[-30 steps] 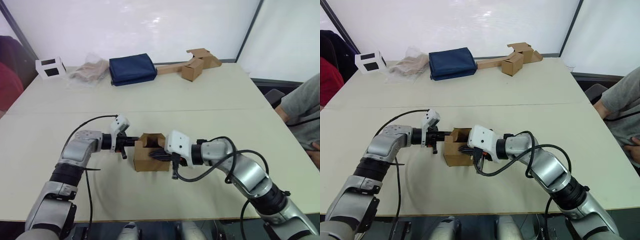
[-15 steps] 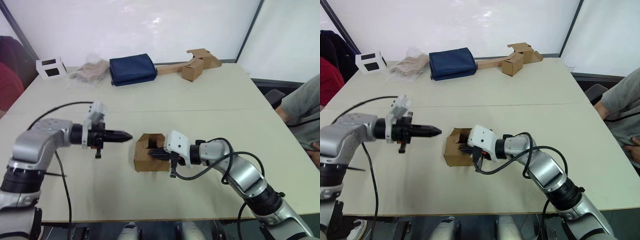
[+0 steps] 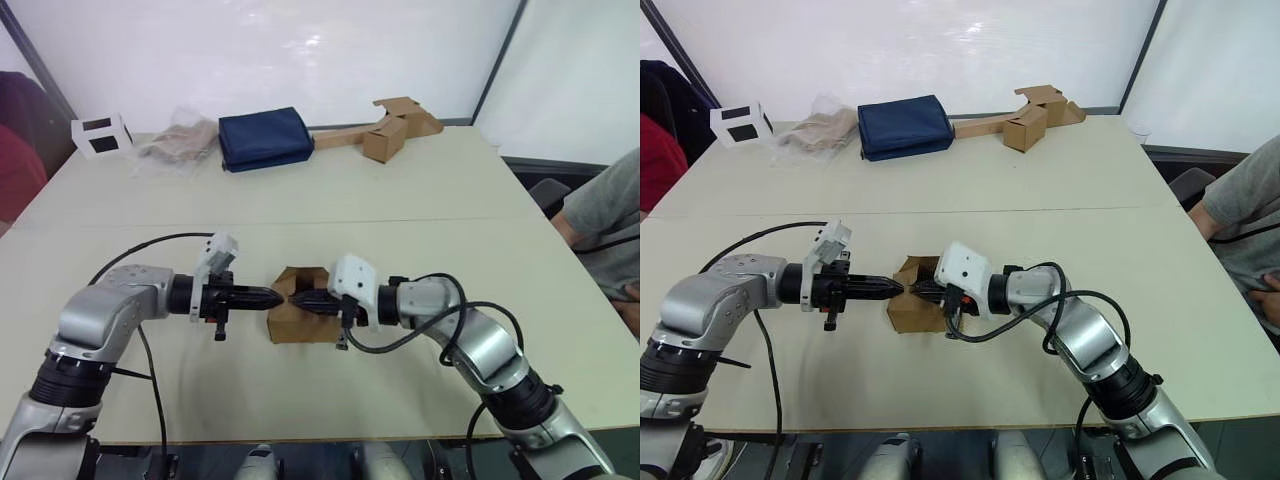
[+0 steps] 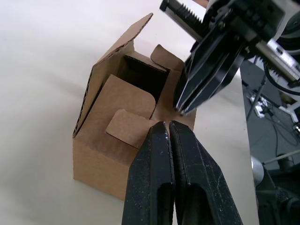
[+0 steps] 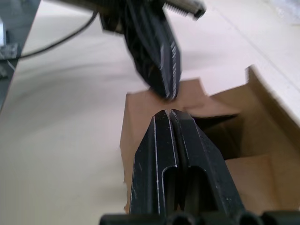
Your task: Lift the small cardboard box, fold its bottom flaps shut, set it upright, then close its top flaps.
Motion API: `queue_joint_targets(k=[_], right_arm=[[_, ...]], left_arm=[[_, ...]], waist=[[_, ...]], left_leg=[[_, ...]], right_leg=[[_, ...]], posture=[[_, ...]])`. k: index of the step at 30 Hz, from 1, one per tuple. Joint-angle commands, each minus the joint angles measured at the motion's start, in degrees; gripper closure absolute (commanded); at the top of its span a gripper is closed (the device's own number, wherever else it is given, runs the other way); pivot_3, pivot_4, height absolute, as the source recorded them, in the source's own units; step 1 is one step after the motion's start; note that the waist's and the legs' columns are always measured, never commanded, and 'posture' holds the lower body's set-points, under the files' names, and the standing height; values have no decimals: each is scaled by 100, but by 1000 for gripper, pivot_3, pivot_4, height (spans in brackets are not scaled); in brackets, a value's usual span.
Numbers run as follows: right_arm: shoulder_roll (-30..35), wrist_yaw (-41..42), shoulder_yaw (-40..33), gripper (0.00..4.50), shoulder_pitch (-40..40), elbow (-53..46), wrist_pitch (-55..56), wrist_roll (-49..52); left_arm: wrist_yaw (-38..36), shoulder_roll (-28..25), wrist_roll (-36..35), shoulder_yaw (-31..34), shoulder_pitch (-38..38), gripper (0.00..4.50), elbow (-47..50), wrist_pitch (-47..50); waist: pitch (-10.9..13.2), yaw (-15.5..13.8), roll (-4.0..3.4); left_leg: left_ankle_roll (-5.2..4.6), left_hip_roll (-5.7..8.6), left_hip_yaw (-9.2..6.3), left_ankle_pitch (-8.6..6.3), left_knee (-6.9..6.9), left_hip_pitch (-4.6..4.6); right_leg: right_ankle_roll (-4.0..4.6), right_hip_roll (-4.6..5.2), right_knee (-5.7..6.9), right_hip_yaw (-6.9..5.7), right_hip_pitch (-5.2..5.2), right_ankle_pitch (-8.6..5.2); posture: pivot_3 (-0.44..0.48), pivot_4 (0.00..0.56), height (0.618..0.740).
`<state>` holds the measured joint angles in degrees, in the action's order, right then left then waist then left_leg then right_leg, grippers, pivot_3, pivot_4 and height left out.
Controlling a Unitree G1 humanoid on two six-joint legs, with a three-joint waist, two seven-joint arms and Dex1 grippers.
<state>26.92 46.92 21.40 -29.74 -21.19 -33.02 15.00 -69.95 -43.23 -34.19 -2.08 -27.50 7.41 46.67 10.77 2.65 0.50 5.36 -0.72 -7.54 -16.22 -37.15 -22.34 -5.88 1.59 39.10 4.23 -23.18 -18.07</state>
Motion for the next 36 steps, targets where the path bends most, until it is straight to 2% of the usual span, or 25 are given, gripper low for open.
queue_joint_targets(k=[1, 6, 9, 14, 25, 32, 36], right_arm=[[-124, 5, -430, 4500, -72, -331, -106, 409], [-799, -493, -1435, 4500, -425, -162, -473, 1322], [-1035, -834, -1646, 4500, -700, 340, -308, 1146], [-704, -1017, -1172, 4500, -792, 808, -536, 496], [-282, -380, -782, 4500, -332, 271, -913, 734], [-310, -462, -667, 4500, -185, 217, -928, 599], [-349, -520, -684, 4500, -214, 286, -849, 563]], left_arm=[[-73, -79, 24, -38, 20, 4424, 39, -129], [-47, -88, -15, -67, 34, 4424, 60, -153], [-32, -74, -2, -99, 50, 4424, 73, -177], [2, -81, 2, -96, 59, 4424, 75, -197], [114, -86, 15, -34, 70, 4424, -61, -234], [175, -38, -130, 230, -94, 4424, -415, -210], [76, -58, -84, 107, -60, 4424, -299, -217]], waist=[[0, 0, 0], [0, 0, 0], [0, 8, -1], [0, -5, -2], [1, 11, -2], [1, 8, -2], [1, 8, -2]], left_leg=[[0, 0, 0, 0, 0, 0], [0, 0, 0, 0, 0, 0], [0, 0, 0, 0, 1, 1], [0, 1, 3, 0, 2, 0], [-1, 0, 3, 0, 3, 0], [0, 0, 3, 0, 2, 0], [0, 0, 3, 0, 3, 0]], right_leg=[[0, 0, 0, 0, 0, 0], [0, 0, 1, 0, 1, 0], [0, 0, 2, 0, 0, 0], [0, 2, -1, 1, 0, 0], [0, 0, 1, 2, -3, 0], [0, 0, 0, 2, -3, 0], [0, 0, 0, 2, -3, 0]], posture=[[0, 150, 740], [0, 150, 740], [0, 150, 740], [0, 150, 740], [0, 150, 740], [0, 150, 740], [0, 150, 740]])
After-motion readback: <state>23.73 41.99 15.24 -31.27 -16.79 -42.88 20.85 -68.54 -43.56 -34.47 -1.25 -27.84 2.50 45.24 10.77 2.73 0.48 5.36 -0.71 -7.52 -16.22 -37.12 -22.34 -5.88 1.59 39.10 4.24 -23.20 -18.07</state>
